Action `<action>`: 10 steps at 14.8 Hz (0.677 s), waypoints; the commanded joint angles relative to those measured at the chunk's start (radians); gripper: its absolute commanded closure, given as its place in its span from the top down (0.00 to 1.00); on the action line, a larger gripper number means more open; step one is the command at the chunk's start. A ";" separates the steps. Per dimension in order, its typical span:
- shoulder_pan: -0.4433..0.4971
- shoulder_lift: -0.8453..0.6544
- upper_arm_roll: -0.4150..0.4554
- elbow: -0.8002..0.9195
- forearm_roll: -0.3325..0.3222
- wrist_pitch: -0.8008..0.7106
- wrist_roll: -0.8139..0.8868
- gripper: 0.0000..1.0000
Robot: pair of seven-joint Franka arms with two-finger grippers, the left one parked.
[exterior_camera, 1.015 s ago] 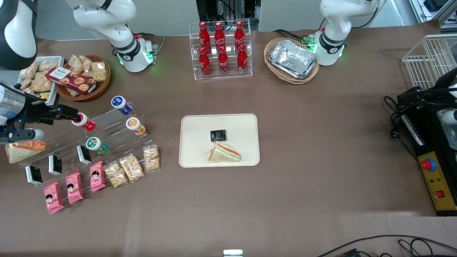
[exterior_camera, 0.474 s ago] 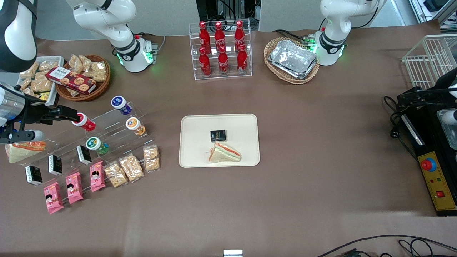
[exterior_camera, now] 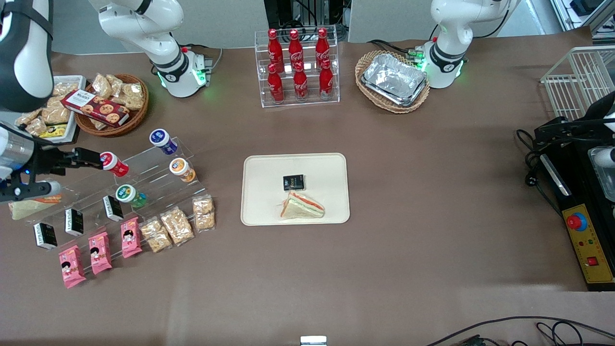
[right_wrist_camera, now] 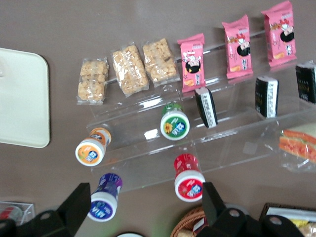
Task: Place green gum on tray
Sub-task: 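Move the right gripper over the snack rack toward the green-lidded gum canister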
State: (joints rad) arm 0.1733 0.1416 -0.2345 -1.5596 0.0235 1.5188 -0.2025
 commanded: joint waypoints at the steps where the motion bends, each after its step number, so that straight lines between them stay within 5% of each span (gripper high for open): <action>1: -0.005 -0.008 0.003 -0.074 -0.014 0.070 -0.061 1.00; 10: -0.046 -0.046 0.003 -0.293 -0.020 0.317 -0.164 1.00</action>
State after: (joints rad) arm 0.1534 0.1454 -0.2361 -1.7415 0.0164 1.7418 -0.3208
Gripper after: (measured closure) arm 0.000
